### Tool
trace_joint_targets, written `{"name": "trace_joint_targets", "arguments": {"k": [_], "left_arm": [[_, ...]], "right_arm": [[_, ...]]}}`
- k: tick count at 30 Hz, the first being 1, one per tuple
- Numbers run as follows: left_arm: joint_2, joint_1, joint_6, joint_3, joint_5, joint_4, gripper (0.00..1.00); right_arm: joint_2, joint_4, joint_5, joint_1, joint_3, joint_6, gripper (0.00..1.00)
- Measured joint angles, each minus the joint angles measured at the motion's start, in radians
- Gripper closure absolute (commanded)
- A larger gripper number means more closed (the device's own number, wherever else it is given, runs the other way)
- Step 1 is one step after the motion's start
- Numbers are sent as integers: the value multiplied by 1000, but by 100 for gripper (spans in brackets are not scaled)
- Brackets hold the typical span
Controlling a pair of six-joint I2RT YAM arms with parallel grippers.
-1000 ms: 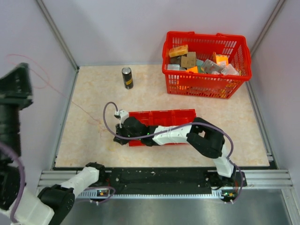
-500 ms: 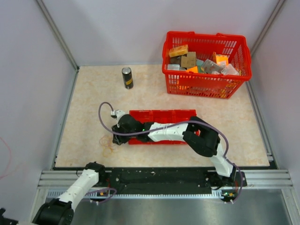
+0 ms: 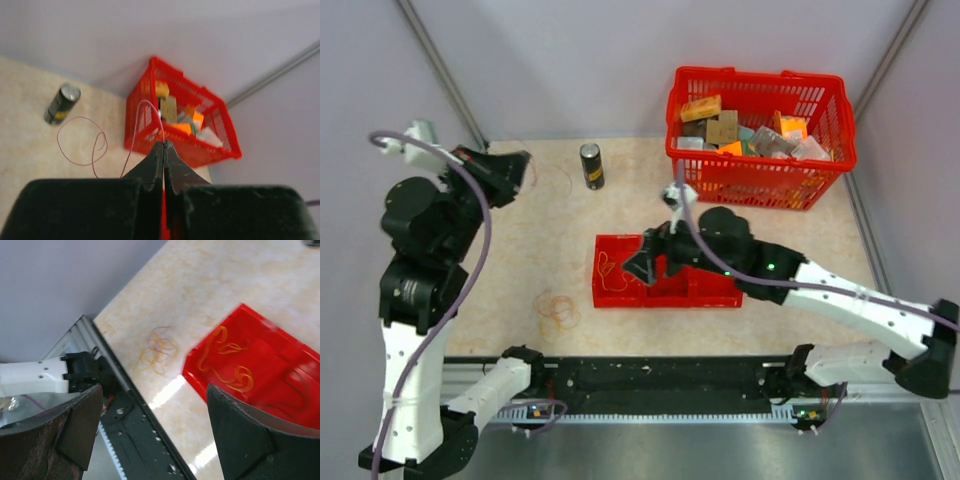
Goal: Untangle the cables
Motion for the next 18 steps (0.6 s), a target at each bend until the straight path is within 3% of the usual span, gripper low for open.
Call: {"name": "trace_joint_targets", "arguments": {"k": [8, 13, 18], "left_arm": [[-91, -3, -99, -452, 372, 188, 100], [-126, -23, -123, -606, 462, 236, 100], [-155, -51, -132, -668, 483, 272, 100]], "right_arm": [[-389, -237, 97, -175, -280, -1, 9], [-541, -304, 123, -180, -314, 4, 10], [-567, -315, 143, -180, -319, 13, 9]]}}
